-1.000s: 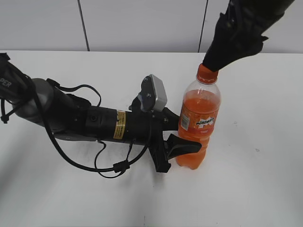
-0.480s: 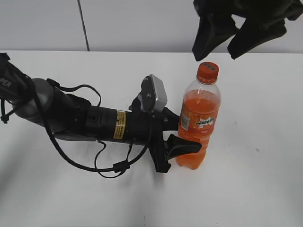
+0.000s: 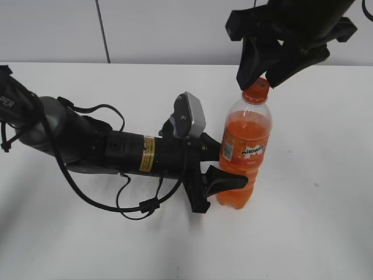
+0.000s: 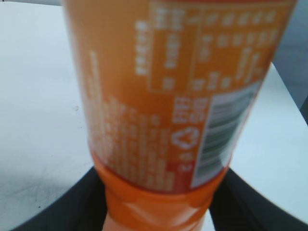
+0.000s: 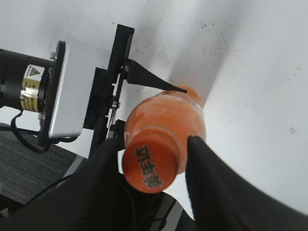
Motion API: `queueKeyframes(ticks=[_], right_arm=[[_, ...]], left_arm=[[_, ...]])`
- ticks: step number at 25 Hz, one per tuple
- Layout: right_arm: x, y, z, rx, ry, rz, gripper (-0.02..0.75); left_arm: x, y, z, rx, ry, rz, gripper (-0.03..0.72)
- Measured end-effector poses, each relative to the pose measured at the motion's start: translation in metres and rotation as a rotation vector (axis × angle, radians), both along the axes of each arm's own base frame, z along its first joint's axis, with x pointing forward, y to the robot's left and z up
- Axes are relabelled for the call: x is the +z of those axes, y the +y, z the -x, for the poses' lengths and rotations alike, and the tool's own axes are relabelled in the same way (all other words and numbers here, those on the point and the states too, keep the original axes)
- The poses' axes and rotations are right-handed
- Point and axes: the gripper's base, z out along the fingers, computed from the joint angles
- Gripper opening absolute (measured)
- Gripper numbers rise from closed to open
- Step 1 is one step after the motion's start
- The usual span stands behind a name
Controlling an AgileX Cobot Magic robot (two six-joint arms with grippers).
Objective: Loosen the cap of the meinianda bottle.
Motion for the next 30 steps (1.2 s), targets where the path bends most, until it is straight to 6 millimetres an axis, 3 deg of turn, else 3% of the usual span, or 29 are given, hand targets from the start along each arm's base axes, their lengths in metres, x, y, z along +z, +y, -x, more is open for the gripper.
queueKeyframes(ticks=[3, 11, 14, 21, 25, 30], right_arm=[[-0.0015, 0.0001, 0.0004, 0.005, 0.004, 0.001, 0.275], [-0.0068, -0.0013, 0.0046, 0.080, -0.019, -0.001, 0.266], [-0.0065, -0.0016, 0.0049, 0.240, -0.069, 0.030, 0.266], [-0.0072, -0.0021, 0.0048, 0.965, -0.298, 0.195, 0.266], [-0.0074, -0.0025, 0.0046, 1.069, -0.329, 0.223, 0.269], [-0.0063, -0.0027, 0.0041, 1.030, -0.318, 0.220, 0.274]], left_arm=[[0.0000, 0.0000, 0.0000, 0.000, 0.000, 0.000, 0.380], [-0.0001, 0.0000, 0.0001, -0.001, -0.001, -0.001, 0.371], [-0.0001, 0.0000, 0.0002, -0.002, -0.001, -0.002, 0.371], [0.0001, 0.0004, -0.0001, -0.002, -0.002, -0.002, 0.365], [0.0001, 0.0004, -0.0001, -0.002, -0.002, -0.002, 0.363], [0.0001, 0.0001, 0.0002, -0.003, -0.002, -0.002, 0.363]])
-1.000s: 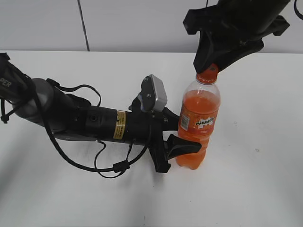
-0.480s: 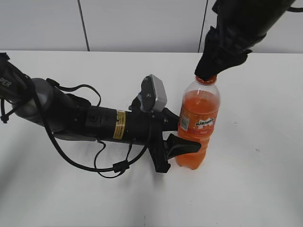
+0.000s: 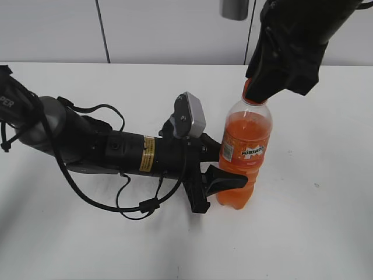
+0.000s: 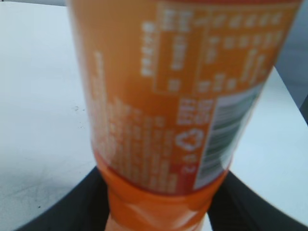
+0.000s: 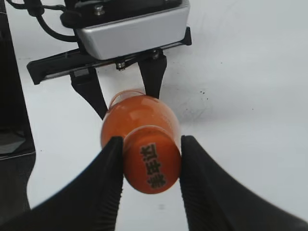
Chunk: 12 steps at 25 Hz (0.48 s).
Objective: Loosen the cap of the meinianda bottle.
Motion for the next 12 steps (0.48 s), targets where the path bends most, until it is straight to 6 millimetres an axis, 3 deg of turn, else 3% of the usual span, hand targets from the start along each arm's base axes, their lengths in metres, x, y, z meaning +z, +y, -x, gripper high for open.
queueKeyframes(ticks=[4, 9, 12], right_arm=[[0.001, 0.001, -0.002, -0.120, 0.044, -0.014, 0.344], [0.008, 0.003, 0.002, -0.187, 0.079, -0.078, 0.543], [0.021, -0.001, 0.010, -0.263, 0.079, -0.121, 0.571]], left_arm=[[0.000, 0.000, 0.000, 0.001, 0.000, 0.000, 0.363], [0.000, 0.000, 0.000, 0.002, -0.001, -0.001, 0.363], [0.000, 0.000, 0.000, 0.002, -0.001, -0.001, 0.363]])
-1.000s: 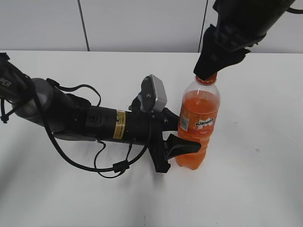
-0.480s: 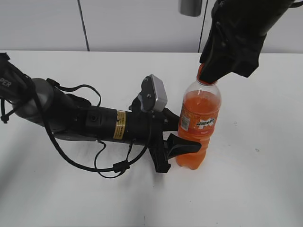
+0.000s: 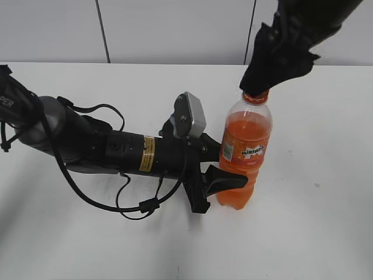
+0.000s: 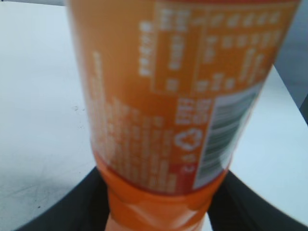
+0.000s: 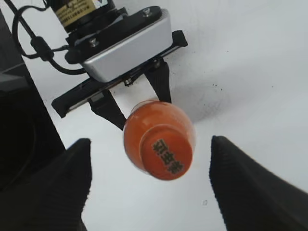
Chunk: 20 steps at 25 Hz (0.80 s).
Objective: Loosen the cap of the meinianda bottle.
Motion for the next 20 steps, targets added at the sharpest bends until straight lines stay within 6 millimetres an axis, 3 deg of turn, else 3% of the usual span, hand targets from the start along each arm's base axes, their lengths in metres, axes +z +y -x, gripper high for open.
queueKeyframes(ticks=[8, 20], right_arm=[[0.024, -0.015, 0.013, -0.656, 0.141, -0.162, 0.571], [-0.010, -0.002, -0.008, -0.753, 0.248, -0.109, 0.521]], left_arm=[[0.000, 0.000, 0.000, 0.000, 0.000, -0.001, 0.363], [0.000, 0.000, 0.000, 0.000, 0.000, -0.001, 0.363]])
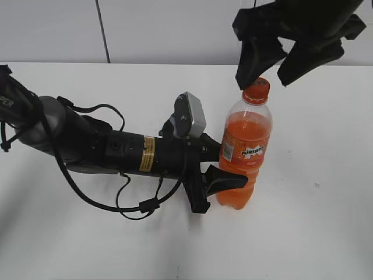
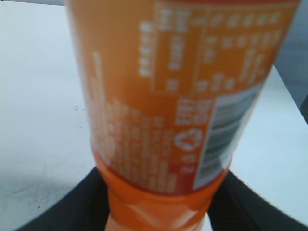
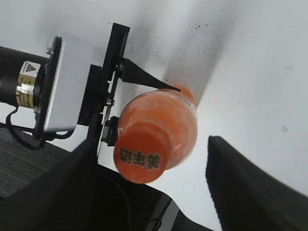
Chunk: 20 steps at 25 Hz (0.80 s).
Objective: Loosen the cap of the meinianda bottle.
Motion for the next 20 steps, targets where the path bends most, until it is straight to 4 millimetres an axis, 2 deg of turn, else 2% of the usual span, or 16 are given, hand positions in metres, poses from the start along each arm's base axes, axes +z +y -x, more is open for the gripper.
queueKeyframes(ticks=[3, 7, 10, 13, 15, 18, 20], right_arm=[[-0.0059, 0.0019, -0.0033, 0.000, 0.015, 0.009, 0.515], [-0.0096, 0.0032, -0.0052, 0.002, 0.025, 0.014, 0.469], [-0.0100, 0.0034, -0.0053, 0.010, 0.024, 0.015, 0.409], [-0.0099, 0.0041, -0.0049, 0.015, 0.028, 0.008, 0.288], [-0.0099, 0.0043, -0.0049, 0.038, 0.021, 0.011, 0.269], [-0.0095, 0.0063, -0.0037, 0.140, 0.003, 0.010, 0.269], [-0.0093, 0.0072, -0.0030, 0.293, -0.039, 0.032, 0.269]], left_arm=[[0.0000, 0.0000, 0.0000, 0.000, 0.000, 0.000, 0.363], [0.0000, 0.0000, 0.0000, 0.000, 0.000, 0.000, 0.363], [0.0000, 0.0000, 0.0000, 0.000, 0.000, 0.000, 0.363], [0.0000, 0.0000, 0.0000, 0.000, 0.000, 0.000, 0.363], [0.0000, 0.0000, 0.0000, 0.000, 0.000, 0.000, 0.363], [0.0000, 0.0000, 0.0000, 0.000, 0.000, 0.000, 0.363], [0.0003, 0.0000, 0.0002, -0.003, -0.001, 0.000, 0.363]])
